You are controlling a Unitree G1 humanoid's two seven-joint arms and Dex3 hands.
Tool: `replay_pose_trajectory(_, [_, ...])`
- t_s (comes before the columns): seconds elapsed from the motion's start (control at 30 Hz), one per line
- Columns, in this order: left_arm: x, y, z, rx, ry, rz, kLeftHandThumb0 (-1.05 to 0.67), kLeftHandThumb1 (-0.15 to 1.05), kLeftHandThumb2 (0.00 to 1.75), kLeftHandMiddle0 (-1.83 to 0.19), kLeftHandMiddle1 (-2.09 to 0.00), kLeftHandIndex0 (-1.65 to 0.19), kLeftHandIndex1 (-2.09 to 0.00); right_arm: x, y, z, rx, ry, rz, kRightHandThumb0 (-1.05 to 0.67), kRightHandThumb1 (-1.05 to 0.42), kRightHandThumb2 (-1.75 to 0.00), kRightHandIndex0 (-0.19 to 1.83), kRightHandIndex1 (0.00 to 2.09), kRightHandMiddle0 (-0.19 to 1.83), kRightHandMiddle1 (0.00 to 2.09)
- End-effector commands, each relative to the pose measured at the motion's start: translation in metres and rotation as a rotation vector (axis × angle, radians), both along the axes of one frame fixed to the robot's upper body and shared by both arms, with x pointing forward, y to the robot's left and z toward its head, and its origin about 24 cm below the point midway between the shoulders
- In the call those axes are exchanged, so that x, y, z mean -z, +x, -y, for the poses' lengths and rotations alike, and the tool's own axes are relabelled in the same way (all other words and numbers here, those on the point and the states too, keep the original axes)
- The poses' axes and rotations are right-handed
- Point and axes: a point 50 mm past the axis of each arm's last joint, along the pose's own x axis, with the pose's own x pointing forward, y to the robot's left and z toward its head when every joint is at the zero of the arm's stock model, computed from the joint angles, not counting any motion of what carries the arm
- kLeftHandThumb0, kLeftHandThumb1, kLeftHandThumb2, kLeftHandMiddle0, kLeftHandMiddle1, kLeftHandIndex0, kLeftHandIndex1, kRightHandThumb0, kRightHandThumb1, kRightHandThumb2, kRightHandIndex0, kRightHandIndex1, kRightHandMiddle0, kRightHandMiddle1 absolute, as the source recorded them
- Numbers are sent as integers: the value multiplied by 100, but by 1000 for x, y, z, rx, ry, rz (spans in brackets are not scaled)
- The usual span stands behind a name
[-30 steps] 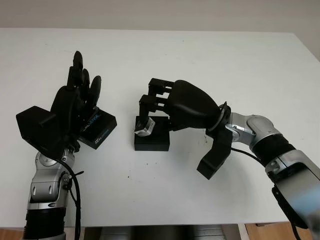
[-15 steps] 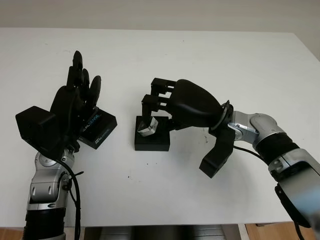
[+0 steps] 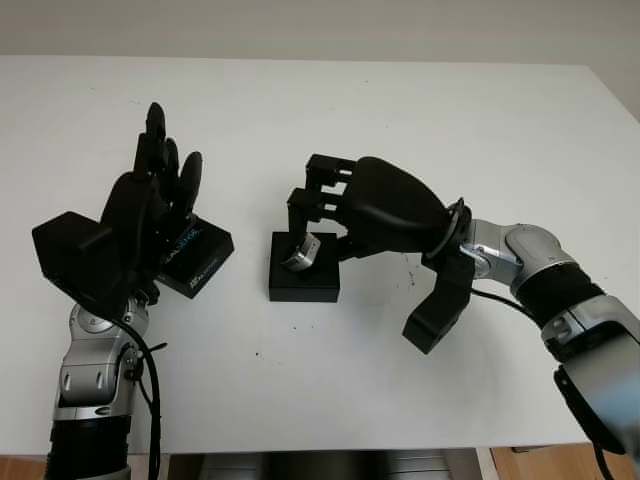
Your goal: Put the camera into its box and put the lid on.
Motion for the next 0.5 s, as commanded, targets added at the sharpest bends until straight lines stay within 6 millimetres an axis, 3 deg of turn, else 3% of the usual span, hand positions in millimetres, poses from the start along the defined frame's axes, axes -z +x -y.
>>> replay_pose_trajectory(0.0, [-4, -1, 1, 7, 21, 19, -69, 105, 49, 19, 0, 19, 0, -9, 0, -1, -12, 20, 24, -35, -95, -6, 33, 146, 46, 150])
replay_pose_trajectory(0.47, [-3, -3, 2, -7, -4, 18, -68, 105, 48, 19, 0, 19, 0, -2, -2, -9, -40, 49, 34, -38, -93, -5, 37, 144, 49, 151])
